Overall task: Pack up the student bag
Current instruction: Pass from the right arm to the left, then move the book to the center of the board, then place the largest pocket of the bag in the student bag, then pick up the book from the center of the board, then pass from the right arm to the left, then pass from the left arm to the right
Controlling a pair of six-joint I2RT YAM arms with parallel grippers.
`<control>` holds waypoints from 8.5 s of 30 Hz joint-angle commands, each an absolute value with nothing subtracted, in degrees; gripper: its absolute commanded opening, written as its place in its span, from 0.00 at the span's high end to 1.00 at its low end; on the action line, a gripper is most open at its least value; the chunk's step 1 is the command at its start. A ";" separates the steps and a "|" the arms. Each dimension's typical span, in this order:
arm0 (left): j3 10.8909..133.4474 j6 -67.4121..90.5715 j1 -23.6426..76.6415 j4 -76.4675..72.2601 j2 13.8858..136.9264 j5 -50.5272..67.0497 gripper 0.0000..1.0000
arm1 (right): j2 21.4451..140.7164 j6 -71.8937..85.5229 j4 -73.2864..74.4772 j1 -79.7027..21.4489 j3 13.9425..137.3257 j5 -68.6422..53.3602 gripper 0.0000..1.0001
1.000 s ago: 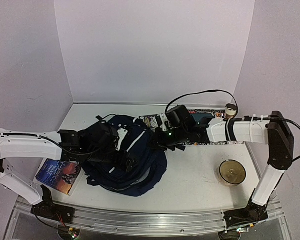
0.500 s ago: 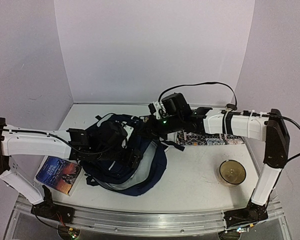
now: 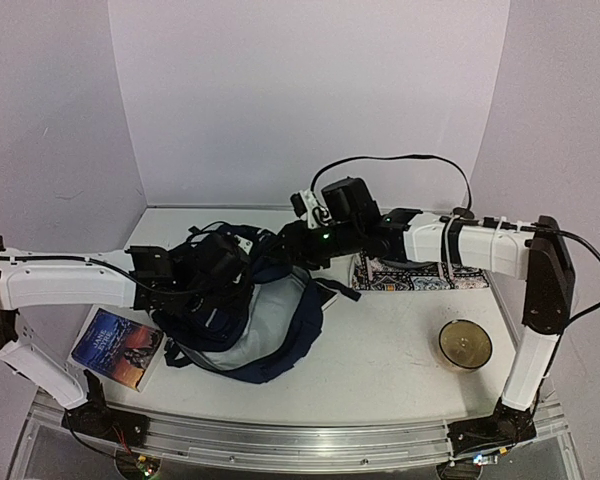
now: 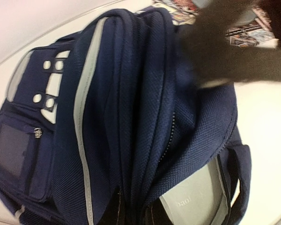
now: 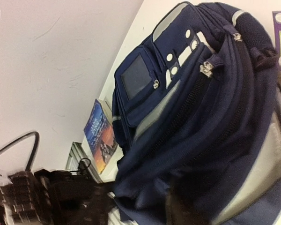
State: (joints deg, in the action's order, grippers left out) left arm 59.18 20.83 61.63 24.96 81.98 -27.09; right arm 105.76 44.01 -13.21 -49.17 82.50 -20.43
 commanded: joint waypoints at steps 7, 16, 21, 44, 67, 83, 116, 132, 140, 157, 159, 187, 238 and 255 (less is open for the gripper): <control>71.61 7.09 51.37 27.55 77.40 -36.25 1.00 | 96.11 33.85 -9.89 -41.40 72.99 -13.13 0.18; 81.03 -0.39 42.44 27.70 82.89 -33.96 1.00 | 98.91 40.76 -9.62 -37.37 65.30 -13.01 0.16; 82.51 -2.42 39.96 27.69 84.21 -31.60 1.00 | 101.81 51.58 -16.40 -37.82 59.70 -15.44 0.17; 77.12 -1.32 39.55 27.59 80.88 -27.93 1.00 | 118.23 73.48 -24.70 -44.48 61.55 -8.89 0.56; 66.68 0.71 33.99 26.55 81.76 -35.63 1.00 | 105.41 50.43 -12.71 -42.68 49.79 -15.15 1.00; 62.36 13.16 34.91 26.62 76.36 -9.13 0.46 | 98.61 44.32 -5.45 -42.45 51.60 -11.49 0.64; 62.71 41.29 53.97 10.53 105.36 5.71 0.26 | 101.16 57.29 -24.01 -42.53 44.06 -19.87 0.39; 61.29 47.09 53.78 5.15 109.68 16.67 0.29 | 109.92 58.76 -30.45 -43.42 44.39 -23.45 0.56; 57.42 54.23 53.51 -5.77 100.70 19.39 0.37 | 110.65 59.36 -34.78 -43.45 43.52 -25.78 0.65; 45.12 54.39 48.34 -4.70 90.18 11.71 0.33 | 101.43 54.87 -38.56 -43.17 46.70 -34.07 1.00; 44.22 54.24 47.78 -4.75 88.73 11.80 0.31 | 100.80 54.85 -39.30 -43.10 47.29 -35.35 1.00; 42.96 59.78 46.47 -20.74 75.16 23.44 0.99 | 96.67 59.53 -51.44 -41.33 56.63 -43.09 0.84; 38.99 80.54 47.55 -40.17 71.56 -4.01 1.00 | 106.91 77.92 -78.03 -47.25 67.18 -23.04 0.82; 40.97 48.28 44.04 -3.03 65.18 -12.74 0.47 | 96.28 72.05 -75.86 -39.97 51.94 -25.91 1.00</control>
State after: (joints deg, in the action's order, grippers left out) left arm 33.55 62.53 44.64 -19.16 64.18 -9.65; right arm 103.18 75.58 -69.90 -40.74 53.58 -25.26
